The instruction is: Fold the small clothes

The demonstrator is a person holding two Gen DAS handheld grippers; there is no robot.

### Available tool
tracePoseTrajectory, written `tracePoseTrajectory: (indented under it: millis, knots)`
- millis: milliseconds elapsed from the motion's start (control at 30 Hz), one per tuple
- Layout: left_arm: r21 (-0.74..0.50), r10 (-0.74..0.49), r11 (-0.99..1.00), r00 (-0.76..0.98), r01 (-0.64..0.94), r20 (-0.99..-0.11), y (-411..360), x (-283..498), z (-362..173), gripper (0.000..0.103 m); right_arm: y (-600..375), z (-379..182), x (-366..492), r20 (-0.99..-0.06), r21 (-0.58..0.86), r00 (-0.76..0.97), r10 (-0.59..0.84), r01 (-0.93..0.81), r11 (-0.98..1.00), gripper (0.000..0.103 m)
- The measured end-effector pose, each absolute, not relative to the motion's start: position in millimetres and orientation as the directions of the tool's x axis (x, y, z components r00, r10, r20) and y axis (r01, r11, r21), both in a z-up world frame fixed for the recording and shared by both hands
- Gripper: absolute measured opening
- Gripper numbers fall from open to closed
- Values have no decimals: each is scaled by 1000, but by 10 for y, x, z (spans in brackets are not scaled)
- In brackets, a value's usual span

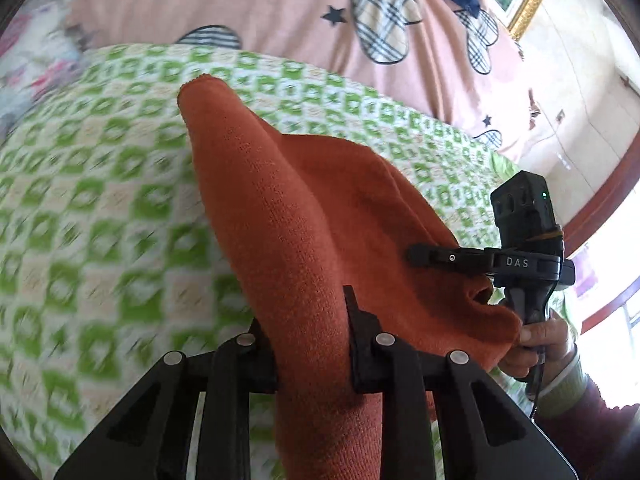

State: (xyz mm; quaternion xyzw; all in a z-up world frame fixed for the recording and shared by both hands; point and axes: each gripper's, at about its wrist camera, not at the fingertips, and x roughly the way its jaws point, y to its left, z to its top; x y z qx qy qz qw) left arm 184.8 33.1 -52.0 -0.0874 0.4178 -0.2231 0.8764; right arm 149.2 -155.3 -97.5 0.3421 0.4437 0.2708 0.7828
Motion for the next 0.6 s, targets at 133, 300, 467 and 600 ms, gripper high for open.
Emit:
tracePoseTrajectory:
  millis: [133,300,467,600]
  knots:
    - [-348,-422,907,505,239,-753,472,1792,-891,39,-1550,-1037,1423,-584,734,460,669,-53,677,35]
    - [-406,-451,890,531,206,-718,642,1655,-886,74,-1708,-688,1250,-670,598,556,492,11,802,51]
    - [-414,-427,895,584,165,-690,859,1636,-753,74,-1628,-244,1312,-637,517,640,430,-59,854,51]
    - [-419,-412,898,588,133,-696,923,1646,-754,74,-1478,-367,1617,-693,480,589,416,-54,875,43]
